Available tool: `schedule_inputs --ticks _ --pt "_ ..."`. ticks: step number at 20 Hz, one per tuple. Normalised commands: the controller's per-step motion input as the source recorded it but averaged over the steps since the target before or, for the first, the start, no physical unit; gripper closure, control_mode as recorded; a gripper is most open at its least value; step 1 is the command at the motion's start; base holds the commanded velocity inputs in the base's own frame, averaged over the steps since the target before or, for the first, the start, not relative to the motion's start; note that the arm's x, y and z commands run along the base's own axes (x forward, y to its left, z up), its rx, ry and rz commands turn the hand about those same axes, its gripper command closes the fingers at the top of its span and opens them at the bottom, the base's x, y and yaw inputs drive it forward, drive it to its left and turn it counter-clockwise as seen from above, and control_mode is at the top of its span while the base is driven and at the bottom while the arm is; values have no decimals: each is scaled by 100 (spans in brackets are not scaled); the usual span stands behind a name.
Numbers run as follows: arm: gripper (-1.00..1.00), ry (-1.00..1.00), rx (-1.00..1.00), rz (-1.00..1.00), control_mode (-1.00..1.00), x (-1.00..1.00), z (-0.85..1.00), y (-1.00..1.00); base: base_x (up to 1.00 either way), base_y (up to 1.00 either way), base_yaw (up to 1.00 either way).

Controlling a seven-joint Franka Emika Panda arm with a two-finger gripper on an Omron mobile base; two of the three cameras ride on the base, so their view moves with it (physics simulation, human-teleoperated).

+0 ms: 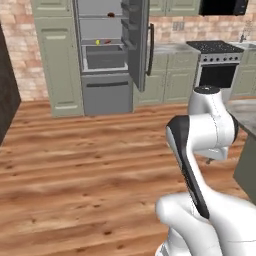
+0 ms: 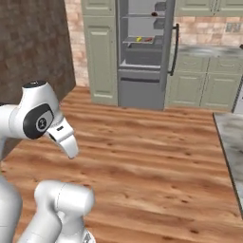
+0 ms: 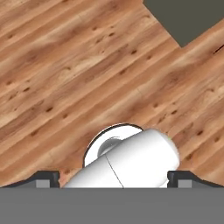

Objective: Gather the corn and carrot from the fridge and place them on a tray on the dining counter. Then gather the chicken drumstick and steak from the fridge and place them on the other tray.

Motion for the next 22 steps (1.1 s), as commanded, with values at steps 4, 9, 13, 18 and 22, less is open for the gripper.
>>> schedule_inputs --ticks 4,9,13,18,22 --pt "-100 0 0 0 100 0 0 0 100 93 -26" --pt "-100 0 0 0 100 0 0 0 100 94 -23" --pt "-100 0 0 0 100 0 0 0 100 50 -11" --pt "-100 0 0 0 100 0 0 0 100 0 0" --pt "-100 0 0 0 100 0 0 0 100 -6 0"
